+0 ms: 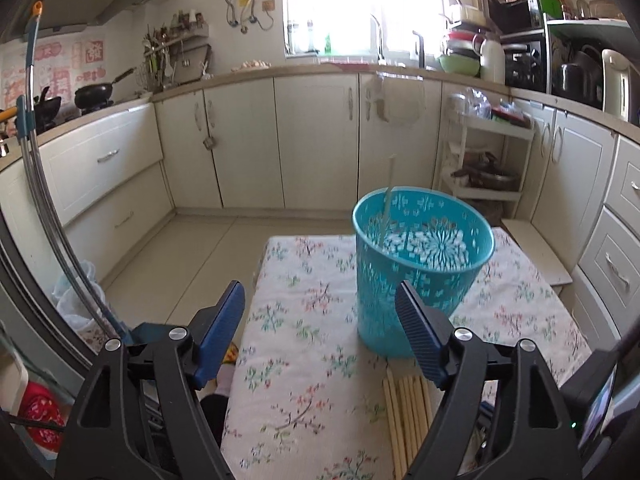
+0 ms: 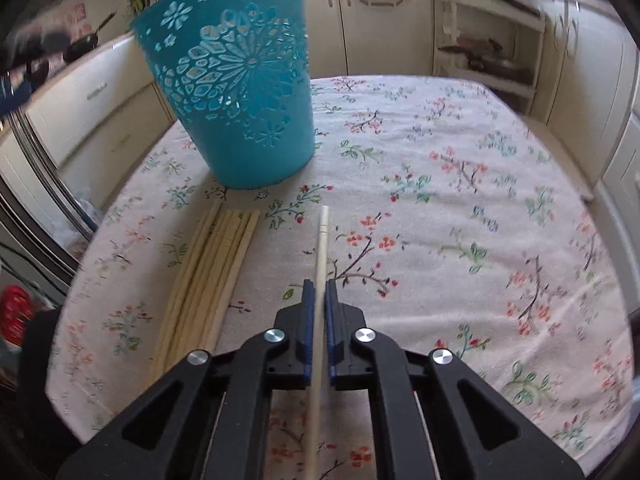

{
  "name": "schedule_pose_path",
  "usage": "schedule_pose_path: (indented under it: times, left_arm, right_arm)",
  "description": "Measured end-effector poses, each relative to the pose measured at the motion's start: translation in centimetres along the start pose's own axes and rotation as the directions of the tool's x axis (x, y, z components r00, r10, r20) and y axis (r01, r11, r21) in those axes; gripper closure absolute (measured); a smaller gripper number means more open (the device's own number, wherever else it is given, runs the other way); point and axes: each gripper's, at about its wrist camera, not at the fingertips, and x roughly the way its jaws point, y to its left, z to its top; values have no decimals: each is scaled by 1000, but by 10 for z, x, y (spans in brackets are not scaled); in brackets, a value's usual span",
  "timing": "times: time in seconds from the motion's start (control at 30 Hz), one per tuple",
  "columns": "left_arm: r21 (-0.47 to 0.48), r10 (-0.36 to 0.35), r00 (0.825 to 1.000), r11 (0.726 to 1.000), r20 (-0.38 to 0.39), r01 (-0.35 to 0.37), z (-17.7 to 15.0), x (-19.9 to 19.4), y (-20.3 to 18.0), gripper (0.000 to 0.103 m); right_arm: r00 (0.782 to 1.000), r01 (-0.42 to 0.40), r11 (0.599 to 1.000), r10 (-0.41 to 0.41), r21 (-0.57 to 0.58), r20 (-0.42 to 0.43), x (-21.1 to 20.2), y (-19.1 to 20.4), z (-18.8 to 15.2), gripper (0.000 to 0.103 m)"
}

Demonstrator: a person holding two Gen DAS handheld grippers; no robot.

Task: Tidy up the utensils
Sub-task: 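Grasp a loose chopstick with the right gripper and drop it into the teal cup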

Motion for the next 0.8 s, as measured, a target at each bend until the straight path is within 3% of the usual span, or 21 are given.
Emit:
schedule_pose_path:
  times: [0.13, 0.3, 0.6, 0.73, 0.8]
  left_arm:
    - [3, -14, 999, 1000, -37, 14, -7, 1, 2, 27]
    - [4, -19, 997, 1000, -73, 19, -17, 6, 4, 23]
    - [-26, -6, 987, 1000, -159, 1, -42, 18, 20, 23]
    - [-43, -6, 981, 999, -192, -2, -54, 22, 25, 22]
    - [-48, -9, 979, 999, -204, -1, -58, 21, 27, 22]
  right_arm:
    - [993, -119, 989, 120, 92, -5, -6, -8, -3, 97]
    - [967, -255, 953, 251, 163, 49, -29, -11, 0, 97]
    - [885, -443, 873, 391, 203, 251, -102, -21, 36, 97]
    - [832, -488, 861, 410, 144, 373, -133, -11, 84, 97]
    - [819, -486, 866, 402, 120, 410, -137, -3, 104, 97]
